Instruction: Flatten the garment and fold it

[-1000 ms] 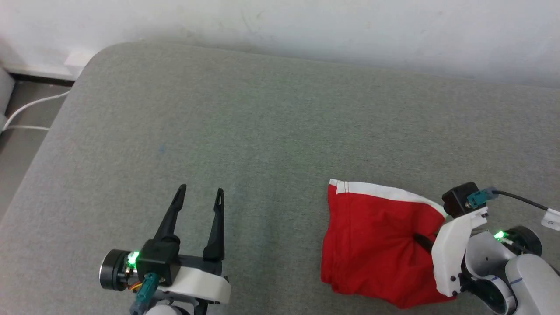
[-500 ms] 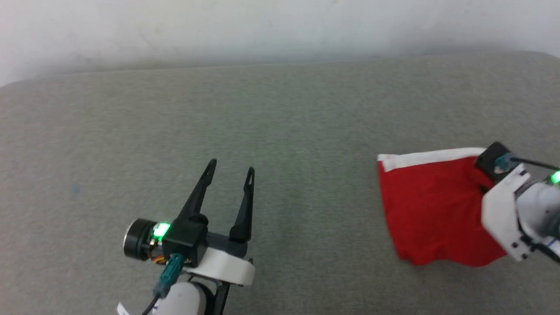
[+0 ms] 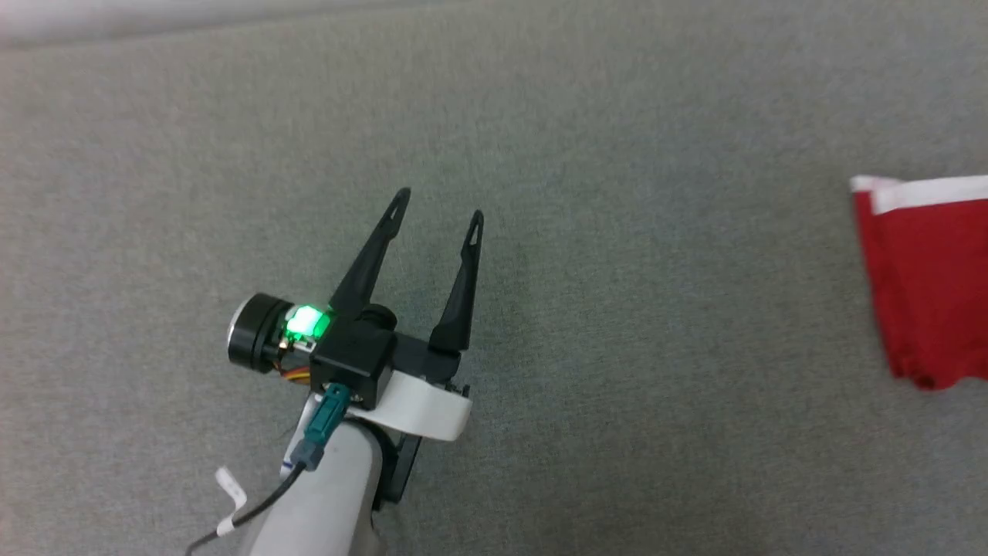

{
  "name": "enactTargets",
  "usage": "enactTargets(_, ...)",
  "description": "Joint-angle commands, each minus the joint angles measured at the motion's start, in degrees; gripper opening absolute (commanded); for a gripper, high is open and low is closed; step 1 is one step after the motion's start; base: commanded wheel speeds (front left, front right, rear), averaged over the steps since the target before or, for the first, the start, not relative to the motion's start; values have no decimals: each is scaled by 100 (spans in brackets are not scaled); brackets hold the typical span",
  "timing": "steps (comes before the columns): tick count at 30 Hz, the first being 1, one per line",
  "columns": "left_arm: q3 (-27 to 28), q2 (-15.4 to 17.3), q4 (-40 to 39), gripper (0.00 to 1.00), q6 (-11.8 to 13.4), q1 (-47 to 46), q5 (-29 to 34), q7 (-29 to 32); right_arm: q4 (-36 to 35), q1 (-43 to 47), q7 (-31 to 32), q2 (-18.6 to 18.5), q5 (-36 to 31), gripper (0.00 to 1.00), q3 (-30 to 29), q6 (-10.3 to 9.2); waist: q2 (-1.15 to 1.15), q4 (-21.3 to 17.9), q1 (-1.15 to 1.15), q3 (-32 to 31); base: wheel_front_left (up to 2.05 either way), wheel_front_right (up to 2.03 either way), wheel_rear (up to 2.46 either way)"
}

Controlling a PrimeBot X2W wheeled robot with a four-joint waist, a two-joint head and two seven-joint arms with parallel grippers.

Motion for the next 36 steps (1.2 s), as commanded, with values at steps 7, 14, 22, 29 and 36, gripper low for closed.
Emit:
enactTargets(7, -54, 99, 6, 100, 74, -309, 67, -27, 1218, -150, -1027, -256, -653, 0, -320, -13, 0, 313, -1, 919, 0, 0, 0)
enactTargets(14, -101, 146, -50, 100, 136, -413, 55, -27, 1976, -213, -1521, -101, -948, 0, -850, -13, 0, 455, -1, 1131, 0, 0, 0)
enactTargets(22, -141, 175, 57, 100, 216, -376, -33, -27, 2475, -350, -1819, 311, -1131, 100, -1329, -13, 0, 453, -1, 872, 0, 0, 0)
enactTargets(29, -61, 195, 158, 100, 273, -14, -209, -27, 2422, -556, -2029, 566, -1328, 100, -1458, -13, 0, 331, -1, -96, 0, 0, 0)
enactTargets(36, 254, 292, 153, 100, 346, 633, -395, -27, 1813, -740, -2189, 925, -1254, 100, -1391, -13, 0, 265, -1, -1236, 0, 0, 0)
